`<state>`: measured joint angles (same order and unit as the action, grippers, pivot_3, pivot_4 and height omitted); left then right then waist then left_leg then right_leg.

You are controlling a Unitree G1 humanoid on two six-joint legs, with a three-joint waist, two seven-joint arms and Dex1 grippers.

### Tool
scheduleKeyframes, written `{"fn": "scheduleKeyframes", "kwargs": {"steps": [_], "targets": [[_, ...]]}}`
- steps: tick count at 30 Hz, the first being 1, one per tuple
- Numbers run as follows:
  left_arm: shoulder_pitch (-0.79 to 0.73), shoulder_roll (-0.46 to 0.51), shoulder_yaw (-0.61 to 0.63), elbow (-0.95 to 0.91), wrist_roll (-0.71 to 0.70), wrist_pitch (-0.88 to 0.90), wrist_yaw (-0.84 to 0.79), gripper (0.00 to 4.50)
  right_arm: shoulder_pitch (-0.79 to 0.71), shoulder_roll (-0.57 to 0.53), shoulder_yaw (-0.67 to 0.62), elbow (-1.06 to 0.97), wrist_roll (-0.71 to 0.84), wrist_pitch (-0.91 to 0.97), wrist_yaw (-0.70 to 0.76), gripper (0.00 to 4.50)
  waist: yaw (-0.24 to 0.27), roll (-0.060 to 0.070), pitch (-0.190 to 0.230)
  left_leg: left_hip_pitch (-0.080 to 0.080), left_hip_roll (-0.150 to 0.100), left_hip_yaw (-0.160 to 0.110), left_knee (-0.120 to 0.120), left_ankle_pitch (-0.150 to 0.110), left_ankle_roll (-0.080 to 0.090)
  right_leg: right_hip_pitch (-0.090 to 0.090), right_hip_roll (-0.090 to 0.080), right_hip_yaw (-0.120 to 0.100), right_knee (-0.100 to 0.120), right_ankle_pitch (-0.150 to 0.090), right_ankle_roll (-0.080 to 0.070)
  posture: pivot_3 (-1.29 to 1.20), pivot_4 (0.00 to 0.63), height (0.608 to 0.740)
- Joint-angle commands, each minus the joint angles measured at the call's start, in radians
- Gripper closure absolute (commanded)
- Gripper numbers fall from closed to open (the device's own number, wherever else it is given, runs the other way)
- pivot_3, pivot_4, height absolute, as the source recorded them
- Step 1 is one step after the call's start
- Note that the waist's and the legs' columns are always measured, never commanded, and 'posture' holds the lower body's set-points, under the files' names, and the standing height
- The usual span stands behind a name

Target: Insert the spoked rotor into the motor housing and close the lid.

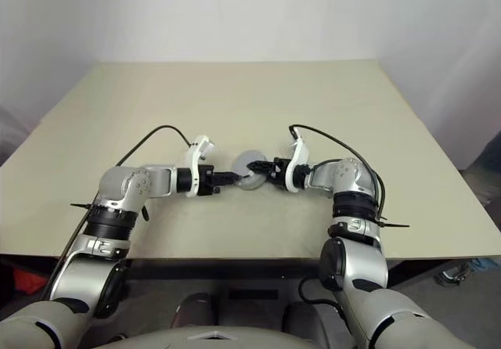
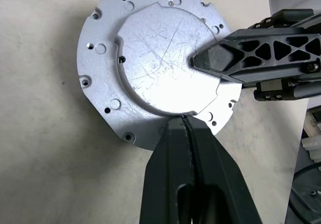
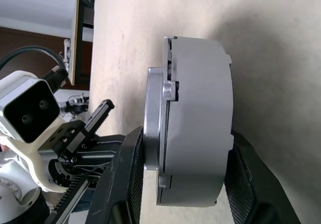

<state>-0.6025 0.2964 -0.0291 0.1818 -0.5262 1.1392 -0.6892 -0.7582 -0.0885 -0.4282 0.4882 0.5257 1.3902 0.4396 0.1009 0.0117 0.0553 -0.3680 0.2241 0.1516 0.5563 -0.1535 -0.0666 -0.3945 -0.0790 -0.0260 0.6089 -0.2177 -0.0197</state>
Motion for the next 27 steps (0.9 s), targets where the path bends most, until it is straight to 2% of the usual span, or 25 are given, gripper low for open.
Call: {"fn": "scheduleKeyframes", "kwargs": {"steps": [1, 7, 14, 20, 23, 24, 27], "targets": [[-0.011, -0.008, 0.0, -0.02, -0.006, -0.019, 0.001, 4.5, -0.039, 0.024, -0.008, 0.0, 0.043, -0.005, -0.007, 2.4, 0.0, 0.0, 0.0, 0.0, 0.0, 0.0, 0.0, 0.0, 0.0, 0.0, 0.0, 0.0, 0.0, 0.0, 0.0, 0.0, 0.0, 0.74], [-0.006, -0.009, 0.004, -0.02, -0.001, -0.052, 0.0, 4.5, -0.05, 0.025, -0.025, 0.018, 0.043, -0.014, -0.036, 2.42, 0.0, 0.0, 0.0, 0.0, 0.0, 0.0, 0.0, 0.0, 0.0, 0.0, 0.0, 0.0, 0.0, 0.0, 0.0, 0.0, 0.0, 0.74], [0.026, -0.034, 0.141, -0.038, -0.067, -0.135, 0.018, 4.5, -0.187, 0.054, -0.276, 0.192, 0.127, -0.167, -0.194, 2.42, -0.002, 0.0, 0.0, -0.004, 0.0, 0.0, 0.0, 0.0, -0.001, -0.004, 0.0, 0.0, 0.002, 0.0, 0.0, 0.0, 0.0, 0.74], [0.056, -0.043, 0.222, -0.068, -0.116, -0.13, 0.045, 4.5, -0.252, 0.067, -0.327, 0.248, 0.187, -0.209, -0.247, 2.42, -0.001, 0.0, 0.0, -0.011, 0.0, 0.0, 0.0, 0.0, 0.0, -0.01, 0.0, -0.001, 0.0, 0.0, 0.0, 0.0, 0.0, 0.74], [0.054, -0.06, 0.315, -0.055, -0.165, -0.121, 0.1, 4.5, -0.272, 0.076, -0.335, 0.261, 0.209, -0.224, -0.265, 2.42, -0.001, 0.0, 0.0, -0.013, 0.0, 0.0, 0.0, 0.0, 0.001, -0.011, 0.0, -0.002, 0.0, 0.001, 0.0, 0.0, 0.0, 0.74], [0.045, -0.07, 0.379, -0.03, -0.2, -0.12, 0.135, 4.5, -0.276, 0.079, -0.335, 0.259, 0.221, -0.222, -0.268, 2.42, -0.001, 0.0, 0.0, -0.013, 0.0, 0.0, 0.0, 0.0, 0.001, -0.011, 0.0, -0.002, 0.0, 0.0, 0.0, 0.0, 0.0, 0.74], [0.017, -0.078, 0.553, 0.073, -0.253, -0.171, 0.268, 3.91, -0.28, 0.087, -0.33, 0.232, 0.254, -0.189, -0.27, 2.42, -0.004, 0.0, 0.0, -0.013, 0.0, -0.001, 0.0, 0.0, 0.0, -0.011, 0.0, -0.002, 0.0, 0.001, 0.0, 0.0, 0.0, 0.74]]}}
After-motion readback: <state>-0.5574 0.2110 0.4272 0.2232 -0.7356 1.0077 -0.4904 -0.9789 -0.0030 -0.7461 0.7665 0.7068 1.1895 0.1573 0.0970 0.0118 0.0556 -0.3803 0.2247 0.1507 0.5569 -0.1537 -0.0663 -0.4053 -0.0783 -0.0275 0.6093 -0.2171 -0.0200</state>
